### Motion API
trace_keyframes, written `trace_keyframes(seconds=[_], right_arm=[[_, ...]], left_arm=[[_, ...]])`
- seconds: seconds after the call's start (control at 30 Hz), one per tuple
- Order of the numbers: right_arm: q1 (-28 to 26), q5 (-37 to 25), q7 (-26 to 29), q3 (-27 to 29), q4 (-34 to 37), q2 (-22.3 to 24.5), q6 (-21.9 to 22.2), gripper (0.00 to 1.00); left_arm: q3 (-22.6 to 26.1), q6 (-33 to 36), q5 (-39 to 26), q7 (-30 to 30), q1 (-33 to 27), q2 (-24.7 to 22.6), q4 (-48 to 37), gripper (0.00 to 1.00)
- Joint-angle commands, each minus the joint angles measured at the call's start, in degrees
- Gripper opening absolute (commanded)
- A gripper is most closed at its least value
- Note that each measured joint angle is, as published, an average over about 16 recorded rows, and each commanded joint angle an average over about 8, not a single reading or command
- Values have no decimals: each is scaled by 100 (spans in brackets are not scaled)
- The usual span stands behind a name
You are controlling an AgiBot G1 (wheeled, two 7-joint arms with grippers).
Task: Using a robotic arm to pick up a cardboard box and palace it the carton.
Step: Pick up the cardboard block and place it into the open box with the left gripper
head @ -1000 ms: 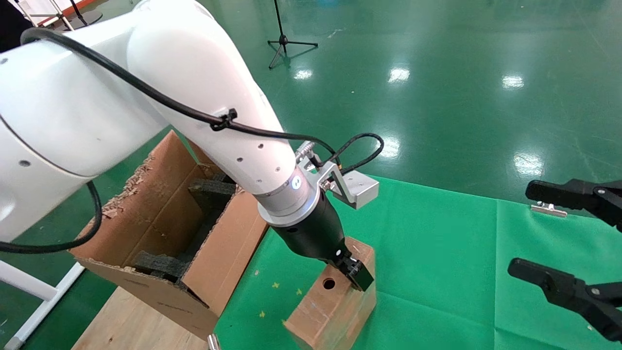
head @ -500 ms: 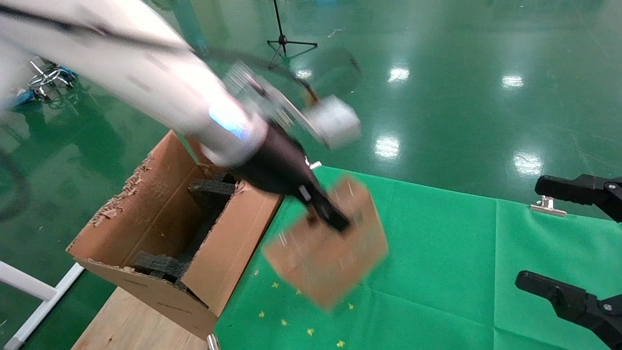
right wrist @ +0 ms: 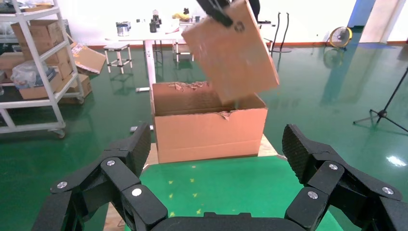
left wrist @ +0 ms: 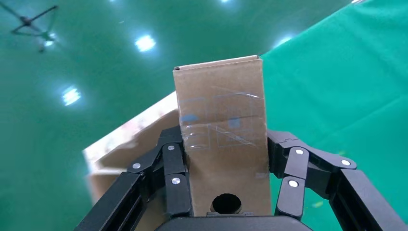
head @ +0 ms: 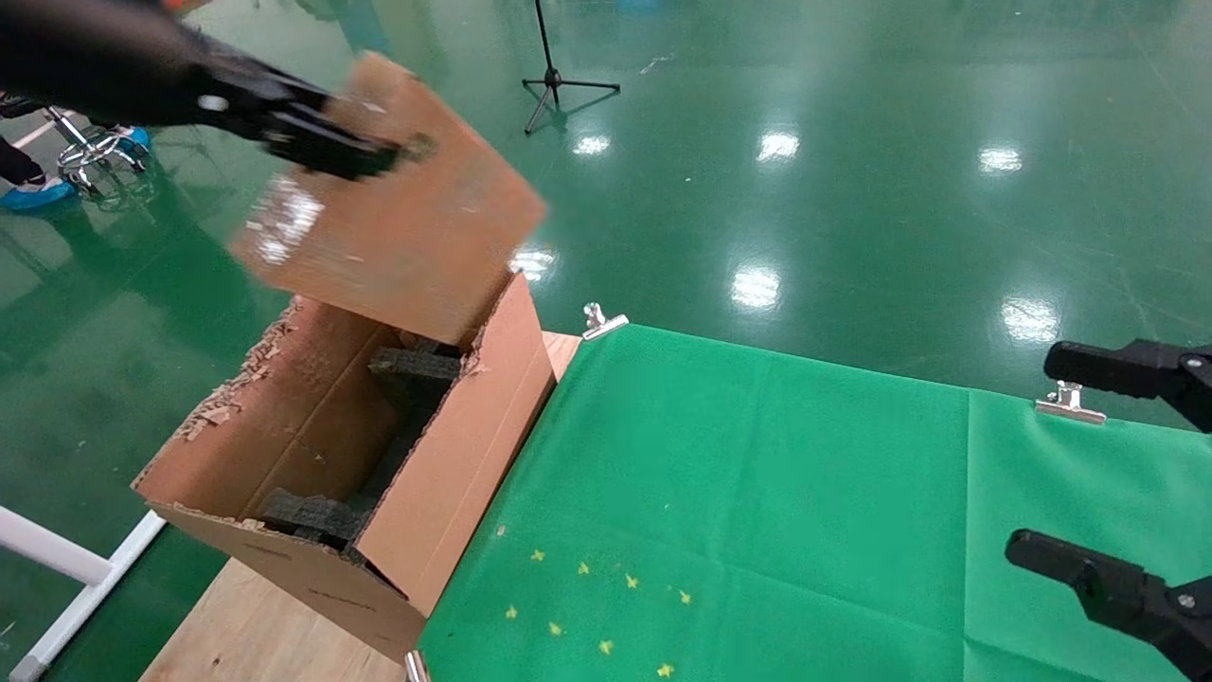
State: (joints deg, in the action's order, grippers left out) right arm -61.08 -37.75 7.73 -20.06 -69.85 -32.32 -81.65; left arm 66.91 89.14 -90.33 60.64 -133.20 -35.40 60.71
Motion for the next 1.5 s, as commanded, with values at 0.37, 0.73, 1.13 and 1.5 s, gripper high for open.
trace_keyframes(seconds=[0.37, 0.73, 1.13, 1.5], right_arm=[[0, 0, 0, 0, 0, 0, 0, 100], [0, 0, 0, 0, 0, 0, 0, 100], [0, 0, 0, 0, 0, 0, 0, 100], [0, 0, 0, 0, 0, 0, 0, 100]], left_arm=[[571, -145, -520, -2162, 197, -48, -2982, 0], [655, -1769, -695, -3065, 890, -755, -4893, 0], [505, -2448, -468, -3257, 1518, -1069, -5724, 0], [406, -2783, -318, -3041, 2071, -1106, -6122, 0]])
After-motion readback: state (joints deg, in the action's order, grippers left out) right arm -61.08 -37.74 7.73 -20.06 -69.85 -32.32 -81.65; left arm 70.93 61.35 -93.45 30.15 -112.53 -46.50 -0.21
